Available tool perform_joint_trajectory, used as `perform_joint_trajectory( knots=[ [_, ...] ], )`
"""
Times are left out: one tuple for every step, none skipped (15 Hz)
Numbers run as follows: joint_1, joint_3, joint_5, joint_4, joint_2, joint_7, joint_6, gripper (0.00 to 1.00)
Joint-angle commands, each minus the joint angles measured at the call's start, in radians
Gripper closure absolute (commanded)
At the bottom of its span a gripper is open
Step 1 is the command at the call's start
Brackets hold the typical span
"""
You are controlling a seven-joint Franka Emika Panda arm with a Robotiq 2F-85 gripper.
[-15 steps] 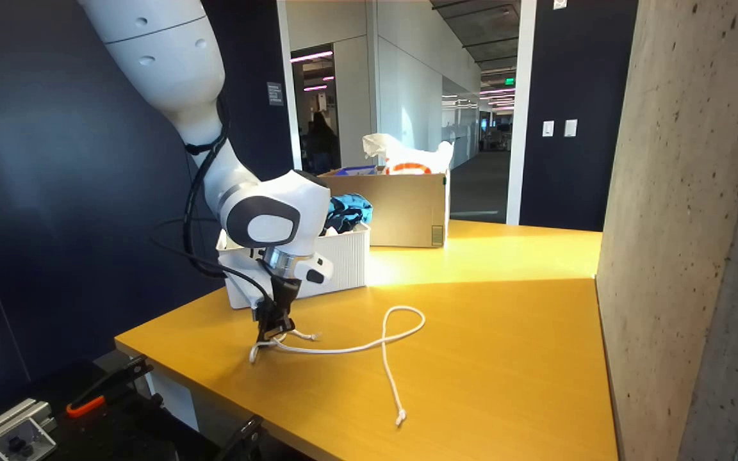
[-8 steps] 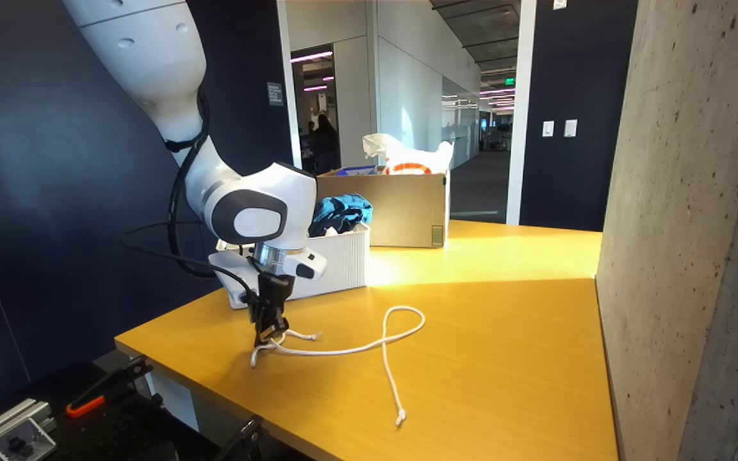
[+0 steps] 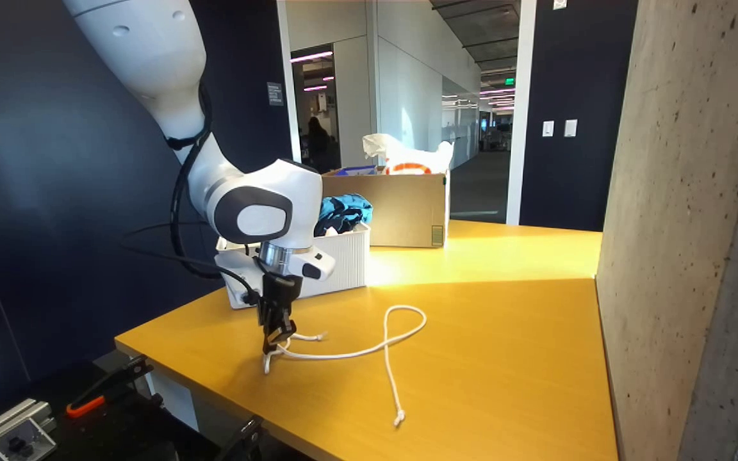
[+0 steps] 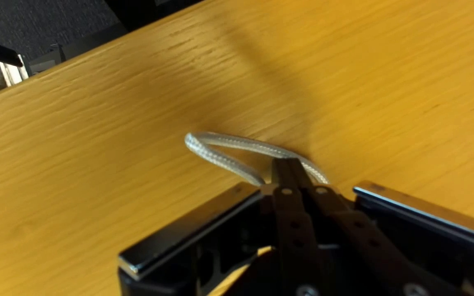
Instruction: Unfold the white string
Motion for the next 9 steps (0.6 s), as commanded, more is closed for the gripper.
perform_joint_trajectory(
  knots=[
    [0.018, -0.021, -0.033, 0.007, 0.001, 0.060, 0.009, 1.00],
    [0.024, -0.025, -0.038, 0.009, 0.004, 0.075, 0.013, 1.00],
    [0.031, -0.029, -0.042, 0.012, 0.008, 0.093, 0.018, 1.00],
    [0.035, -0.032, -0.044, 0.015, 0.012, 0.107, 0.017, 1.00],
    [0.039, -0.034, -0.047, 0.022, 0.020, 0.119, 0.015, 1.00],
    [0.045, -0.037, -0.050, 0.027, 0.026, 0.130, 0.018, 1.00],
    [0.054, -0.043, -0.053, 0.032, 0.032, 0.147, 0.023, 1.00],
    [0.066, -0.052, -0.058, 0.033, 0.035, 0.170, 0.033, 1.00],
    [0.079, -0.061, -0.066, 0.034, 0.038, 0.190, 0.043, 1.00]
  ],
)
